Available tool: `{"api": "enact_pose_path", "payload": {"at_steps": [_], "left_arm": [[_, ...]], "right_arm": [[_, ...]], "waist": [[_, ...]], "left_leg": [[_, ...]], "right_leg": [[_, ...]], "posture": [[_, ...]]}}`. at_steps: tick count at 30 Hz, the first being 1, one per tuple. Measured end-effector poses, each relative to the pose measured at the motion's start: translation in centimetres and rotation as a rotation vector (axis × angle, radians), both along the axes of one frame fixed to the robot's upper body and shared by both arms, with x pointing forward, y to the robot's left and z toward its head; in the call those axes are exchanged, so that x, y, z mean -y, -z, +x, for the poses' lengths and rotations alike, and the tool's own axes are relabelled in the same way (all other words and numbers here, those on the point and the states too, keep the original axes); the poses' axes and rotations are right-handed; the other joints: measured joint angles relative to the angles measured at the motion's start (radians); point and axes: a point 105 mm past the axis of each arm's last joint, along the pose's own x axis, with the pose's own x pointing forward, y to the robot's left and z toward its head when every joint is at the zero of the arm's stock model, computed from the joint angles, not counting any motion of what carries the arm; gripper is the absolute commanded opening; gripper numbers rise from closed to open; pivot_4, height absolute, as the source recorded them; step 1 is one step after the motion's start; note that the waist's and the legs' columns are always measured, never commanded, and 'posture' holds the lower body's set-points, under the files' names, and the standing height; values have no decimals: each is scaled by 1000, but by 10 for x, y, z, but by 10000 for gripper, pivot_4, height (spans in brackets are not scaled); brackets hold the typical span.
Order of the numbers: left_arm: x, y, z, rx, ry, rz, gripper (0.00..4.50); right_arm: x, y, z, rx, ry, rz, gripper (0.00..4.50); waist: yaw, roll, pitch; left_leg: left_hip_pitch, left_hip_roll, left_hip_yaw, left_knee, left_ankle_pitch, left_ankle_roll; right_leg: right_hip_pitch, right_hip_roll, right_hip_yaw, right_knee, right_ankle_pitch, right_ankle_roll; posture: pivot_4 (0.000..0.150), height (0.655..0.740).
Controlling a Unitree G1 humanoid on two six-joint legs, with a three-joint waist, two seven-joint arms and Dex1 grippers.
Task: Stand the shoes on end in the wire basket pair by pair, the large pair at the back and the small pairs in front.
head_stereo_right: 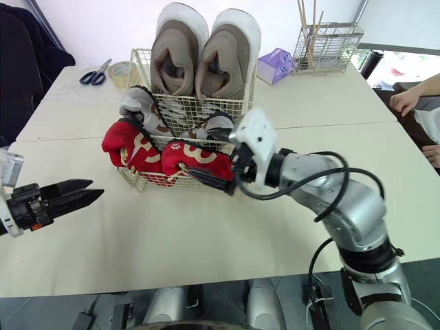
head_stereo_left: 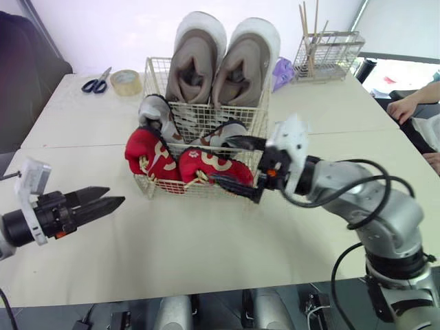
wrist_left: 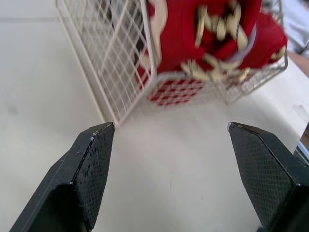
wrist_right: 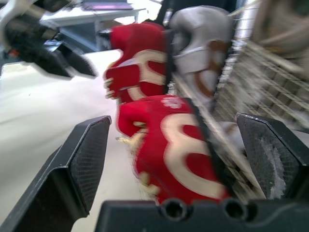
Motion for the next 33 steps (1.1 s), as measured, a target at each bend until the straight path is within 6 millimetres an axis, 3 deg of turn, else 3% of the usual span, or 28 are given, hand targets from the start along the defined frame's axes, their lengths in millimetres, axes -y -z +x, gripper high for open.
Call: {"api": "enact_pose_path", "payload": {"at_steps": [6, 16, 33], "left_arm": [[0, -9, 6, 33, 10, -11, 38826], [6, -2, 17, 19, 14, -15, 38826], [14, 5, 33, 1, 45, -43, 38826]], "right_arm": [[-7, 11, 10, 73, 44, -72, 45000], [-16, 6, 28, 205, 145, -141, 45000], [16, -10, 35, 233, 362, -117, 45000]], "waist": [[-3, 0, 0], [-2, 0, 0], [-2, -1, -1]], "left_leg": [[0, 0, 0, 0, 1, 0], [1, 0, 0, 1, 3, -3], [0, 0, -1, 1, 3, -3]], "right_leg": [[2, 0, 0, 2, 0, 0], [3, 1, 0, 2, 1, 1], [4, 1, 0, 2, 1, 2]], "posture": [[1500, 7400], [1500, 7400], [1500, 7400]]}}
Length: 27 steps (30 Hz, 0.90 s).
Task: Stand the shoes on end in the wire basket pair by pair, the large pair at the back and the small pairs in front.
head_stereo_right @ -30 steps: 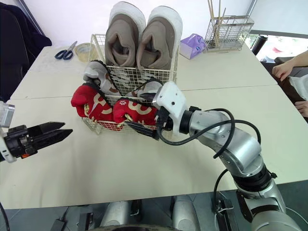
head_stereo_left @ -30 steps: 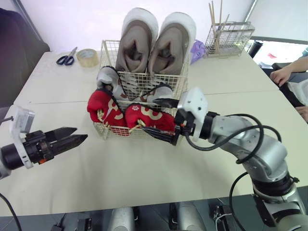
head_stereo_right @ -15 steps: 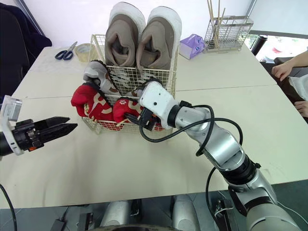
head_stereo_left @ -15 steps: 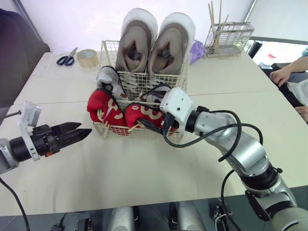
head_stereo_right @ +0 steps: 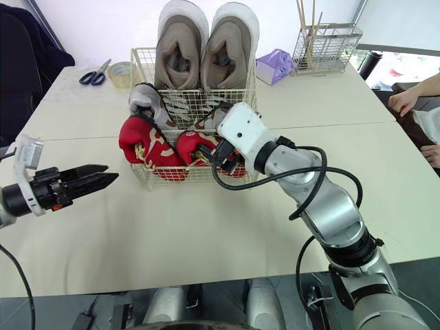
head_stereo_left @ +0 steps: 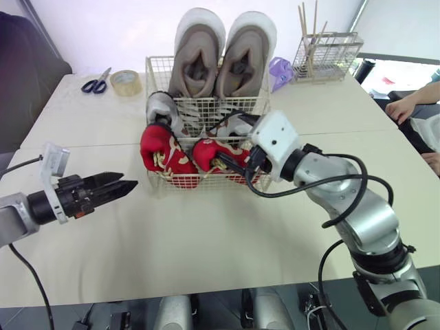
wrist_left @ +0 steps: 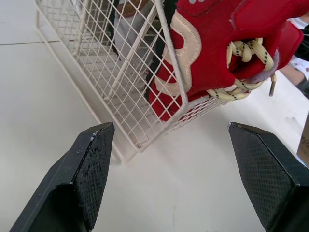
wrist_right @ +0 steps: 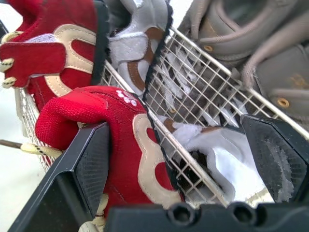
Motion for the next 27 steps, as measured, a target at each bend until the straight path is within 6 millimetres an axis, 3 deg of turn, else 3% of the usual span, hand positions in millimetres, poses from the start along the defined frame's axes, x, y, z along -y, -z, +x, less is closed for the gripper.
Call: {"api": "enact_pose_path", "payload": {"at_steps": [16, 27], "left_arm": [[9, 10, 12, -29, 57, -9, 38826], [8, 8, 14, -26, 49, -7, 38826]], "right_arm": [[32, -7, -15, -10, 211, 118, 45000], [63, -10, -6, -6, 401, 161, 45000]], "waist": [[1, 0, 0], [1, 0, 0]], "left_leg": [[0, 0, -1, 1, -1, 2], [1, 0, -1, 1, -1, 2]], "right_leg": [[1, 0, 0, 0, 0, 0], [2, 0, 0, 0, 0, -1]], "posture": [[1500, 7400], [1500, 7400]]}}
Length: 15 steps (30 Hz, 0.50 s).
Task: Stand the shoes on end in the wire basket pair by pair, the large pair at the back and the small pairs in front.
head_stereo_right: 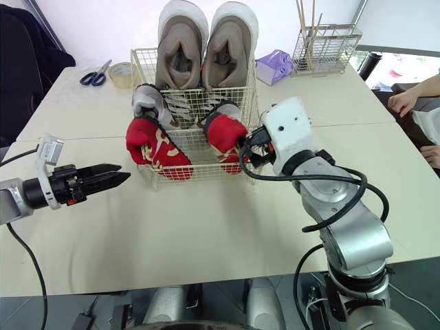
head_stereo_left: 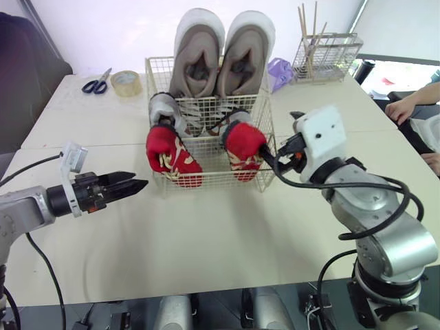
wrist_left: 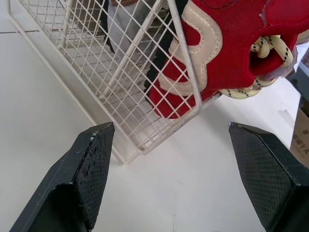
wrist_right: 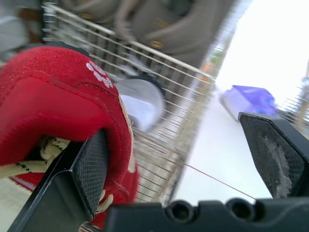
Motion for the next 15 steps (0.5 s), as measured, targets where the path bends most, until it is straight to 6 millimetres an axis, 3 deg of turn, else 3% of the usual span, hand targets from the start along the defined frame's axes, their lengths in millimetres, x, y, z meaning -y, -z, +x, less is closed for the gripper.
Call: {"api": "enact_pose_path", "payload": {"at_steps": [5, 11, 15], "left_arm": [[2, -2, 2, 11, 3, -1, 38826], [1, -1, 2, 6, -1, 4, 38826], [1, 0, 3, 4, -6, 6, 38826]], "right_arm": [[-12, 8, -3, -46, -65, 67, 45000], [4, 15, -9, -77, -36, 110, 45000], [1, 24, -22, -112, -146, 144, 45000]], "waist": [[-2, 0, 0], [0, 0, 0], [-2, 0, 0]], "left_leg": [[0, 0, 0, -1, 0, 0], [0, 0, 0, 0, 0, 0], [0, 0, 0, -1, 0, 0]], "right_leg": [[0, 0, 0, 0, 1, 2], [0, 0, 0, 0, 0, 1], [0, 0, 0, 0, 1, 2]], "posture": [[1500, 7400], [1500, 7400], [1500, 7400]]}}
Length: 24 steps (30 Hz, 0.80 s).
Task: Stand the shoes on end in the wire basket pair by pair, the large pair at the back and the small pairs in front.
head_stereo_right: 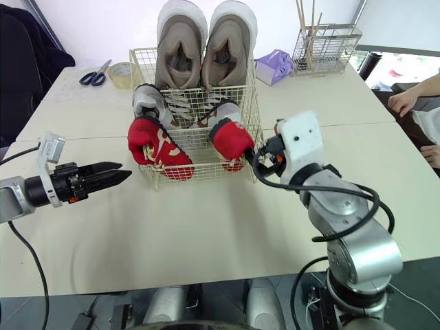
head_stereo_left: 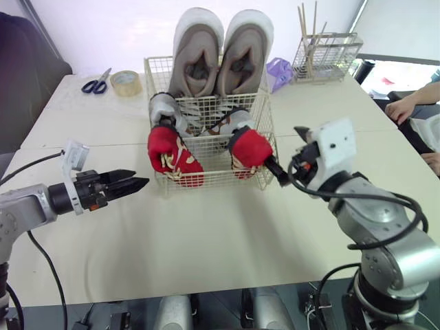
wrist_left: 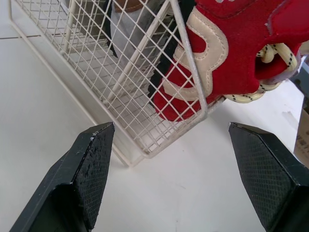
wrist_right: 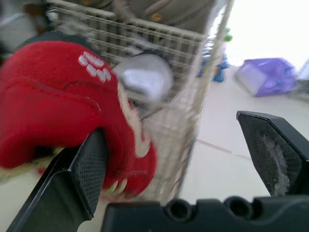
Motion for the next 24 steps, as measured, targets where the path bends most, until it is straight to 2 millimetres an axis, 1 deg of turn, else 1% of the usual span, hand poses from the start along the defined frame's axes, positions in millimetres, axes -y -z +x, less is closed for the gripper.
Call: {"api": "enact_pose_path", "payload": {"at_steps": [3, 6, 10, 12, 14, 17, 19, 22, 24], "left_arm": [[1, 2, 0, -2, 0, -13, 38826], [1, 3, 1, -3, -7, -13, 38826], [1, 6, 2, -6, -26, -18, 38826], [0, 5, 5, 9, -61, -25, 38826], [-3, 3, 3, 32, -95, -27, 38826], [-11, 3, -8, 18, -108, 7, 38826], [-17, 5, -18, 0, -123, 40, 38826], [-28, 19, -37, -68, -145, 99, 38826], [-33, 30, -49, -111, -144, 110, 38826]], "right_arm": [[6, 5, -6, -2, -25, -16, 45000], [13, 6, -5, 4, -20, -6, 45000], [24, 17, -4, -25, -26, -17, 45000], [31, 19, -3, -35, -51, 17, 45000], [40, 18, -4, -59, -116, 72, 45000], [52, 15, -11, -126, -246, 74, 45000], [62, 20, -16, -210, -311, 34, 45000], [78, 33, -22, -350, -360, -6, 45000], [88, 38, -23, -420, -377, -15, 45000]], "waist": [[0, 0, 0], [0, 0, 0], [1, 0, 0], [1, 0, 0], [1, -1, 0], [0, 0, 0], [0, 0, 0], [1, 0, 0], [1, 0, 1]], "left_leg": [[0, 0, 0, 0, 0, 0], [1, 0, 0, 1, 0, 0], [1, 0, 0, 0, 0, 0], [1, 0, 0, 1, 0, 0], [2, 0, -1, 1, 0, 0], [3, 0, 0, 1, -1, 1], [4, 0, -1, 0, -1, 1], [7, 0, -1, -1, -1, 2], [10, 0, -1, -1, -2, 2]], "right_leg": [[0, 0, 0, 0, 0, 0], [1, 0, 0, 0, -1, -2], [1, 0, 0, 0, -1, -1], [2, 0, 0, 0, 0, 0], [3, 0, 0, 0, 0, 0], [3, 0, 0, -1, 0, -1], [4, 0, 0, -1, -2, -3], [5, -1, 0, -2, -2, -3], [6, -1, 1, -2, -2, -4]], "posture": [[1500, 7400], [1500, 7400], [1500, 7400], [1500, 7400], [1500, 7400], [1500, 7400], [1500, 7400], [1500, 7400], [1500, 7400]]}}
